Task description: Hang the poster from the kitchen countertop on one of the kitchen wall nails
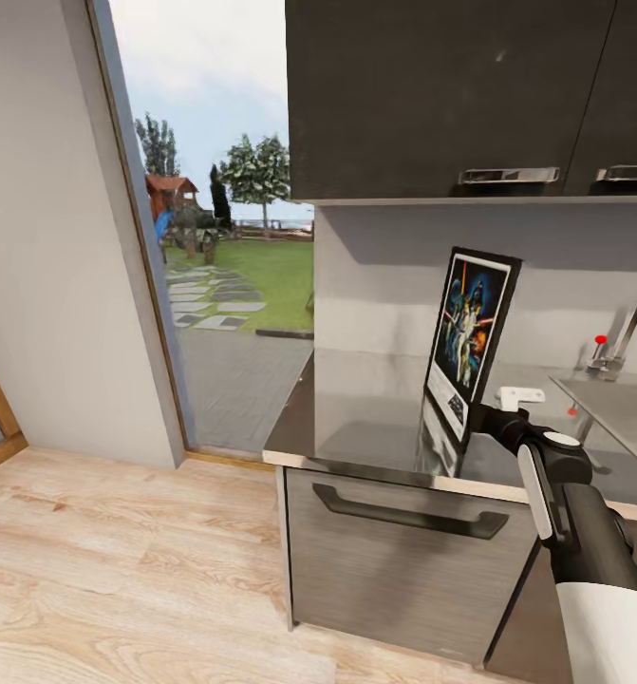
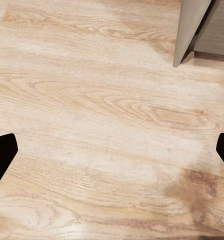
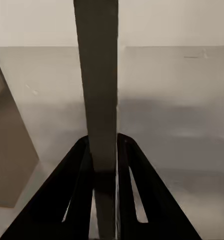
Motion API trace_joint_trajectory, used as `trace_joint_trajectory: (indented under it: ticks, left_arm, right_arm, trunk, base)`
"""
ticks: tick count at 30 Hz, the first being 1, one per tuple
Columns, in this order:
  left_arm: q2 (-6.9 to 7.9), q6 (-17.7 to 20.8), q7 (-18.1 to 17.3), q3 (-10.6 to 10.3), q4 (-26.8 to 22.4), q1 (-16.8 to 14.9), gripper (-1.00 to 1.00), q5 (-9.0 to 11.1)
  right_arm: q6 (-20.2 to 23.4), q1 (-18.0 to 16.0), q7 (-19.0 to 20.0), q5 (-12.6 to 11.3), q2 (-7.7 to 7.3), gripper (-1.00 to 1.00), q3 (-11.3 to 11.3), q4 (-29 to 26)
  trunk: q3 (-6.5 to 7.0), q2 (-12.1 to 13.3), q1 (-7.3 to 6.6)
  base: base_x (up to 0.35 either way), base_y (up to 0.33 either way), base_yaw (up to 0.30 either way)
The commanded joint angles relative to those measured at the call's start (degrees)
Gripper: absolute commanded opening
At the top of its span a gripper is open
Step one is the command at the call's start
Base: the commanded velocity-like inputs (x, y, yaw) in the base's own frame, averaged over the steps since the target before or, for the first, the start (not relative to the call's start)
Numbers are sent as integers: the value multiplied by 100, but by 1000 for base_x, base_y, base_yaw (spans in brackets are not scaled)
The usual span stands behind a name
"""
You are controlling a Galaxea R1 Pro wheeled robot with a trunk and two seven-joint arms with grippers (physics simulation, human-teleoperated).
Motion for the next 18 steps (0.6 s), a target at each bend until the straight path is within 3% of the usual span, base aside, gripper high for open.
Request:
trace_joint_trajectory:
  ticks: [1, 8, 9, 18]
  left_arm:
    - [-1, -10, -3, 4, -5, 1, 100, -2]
    - [-1, -10, -1, 4, -5, 1, 100, -2]
    - [-1, -10, 0, 4, -5, 1, 100, 1]
    - [-1, -10, 3, 4, -5, 1, 100, -1]
  right_arm:
    - [32, -4, 19, -13, 0, -100, -8, -6]
    - [35, -4, 19, -15, 0, -100, -4, -73]
    - [119, -4, 27, -21, 9, -100, 9, -400]
    - [415, -4, 27, -21, 32, -100, 15, -738]
  trunk:
    - [-5, -3, 0]
    - [-5, -3, 0]
    - [-5, -3, 0]
    - [-5, -3, 0]
  base:
    - [0, 0, 0]
    - [0, 0, 0]
    - [0, 0, 0]
    - [0, 0, 0]
